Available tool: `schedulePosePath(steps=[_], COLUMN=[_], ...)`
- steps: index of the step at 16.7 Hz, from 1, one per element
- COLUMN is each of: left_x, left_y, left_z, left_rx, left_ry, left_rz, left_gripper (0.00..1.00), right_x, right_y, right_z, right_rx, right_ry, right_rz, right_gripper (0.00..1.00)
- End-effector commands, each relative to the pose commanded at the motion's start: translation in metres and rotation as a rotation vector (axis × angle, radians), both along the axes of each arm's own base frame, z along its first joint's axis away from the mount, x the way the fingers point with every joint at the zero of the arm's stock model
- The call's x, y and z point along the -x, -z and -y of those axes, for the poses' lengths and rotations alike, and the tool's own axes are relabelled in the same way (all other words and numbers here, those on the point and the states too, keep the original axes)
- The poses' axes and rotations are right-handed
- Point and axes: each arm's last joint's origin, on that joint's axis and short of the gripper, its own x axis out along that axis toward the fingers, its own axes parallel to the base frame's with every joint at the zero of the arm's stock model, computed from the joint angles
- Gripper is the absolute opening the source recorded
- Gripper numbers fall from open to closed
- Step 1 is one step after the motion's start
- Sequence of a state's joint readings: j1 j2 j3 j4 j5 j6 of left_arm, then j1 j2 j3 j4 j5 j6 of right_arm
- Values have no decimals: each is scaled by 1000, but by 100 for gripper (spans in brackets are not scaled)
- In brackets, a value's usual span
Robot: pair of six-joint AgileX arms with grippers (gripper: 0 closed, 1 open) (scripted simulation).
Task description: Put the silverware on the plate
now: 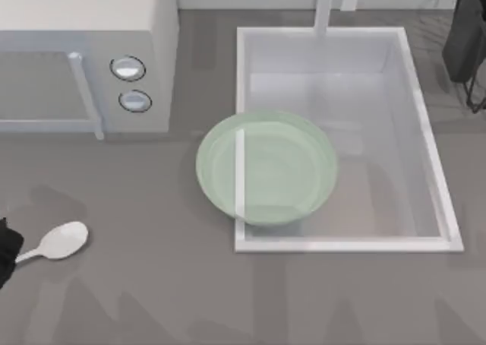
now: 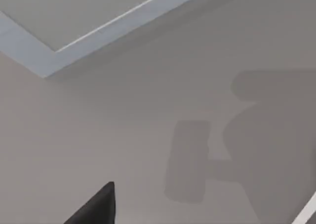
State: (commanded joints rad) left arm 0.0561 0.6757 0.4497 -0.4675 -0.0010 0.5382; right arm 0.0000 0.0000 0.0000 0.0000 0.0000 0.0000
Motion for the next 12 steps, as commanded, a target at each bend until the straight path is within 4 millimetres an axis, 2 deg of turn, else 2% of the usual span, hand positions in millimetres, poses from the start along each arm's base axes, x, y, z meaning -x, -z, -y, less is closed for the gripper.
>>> schedulePosePath(steps=[3, 6, 9, 12], left_x=[-32, -61, -87, -105], left_y=[0, 3, 7, 12], left_z=[-6, -13, -20, -25], left_rx=[-116, -180, -206, -210], left_ry=[134, 287, 429, 525], left_rz=[-324, -575, -748, -848], left_gripper=[100, 100, 100, 100], right_x=[0, 0, 0, 0], right_y=[0, 0, 0, 0], right_z=[0, 0, 0, 0], right_rx=[0, 0, 0, 0], right_ry=[0, 0, 0, 0], right_rz=[0, 0, 0, 0], right_gripper=[100, 100, 100, 100])
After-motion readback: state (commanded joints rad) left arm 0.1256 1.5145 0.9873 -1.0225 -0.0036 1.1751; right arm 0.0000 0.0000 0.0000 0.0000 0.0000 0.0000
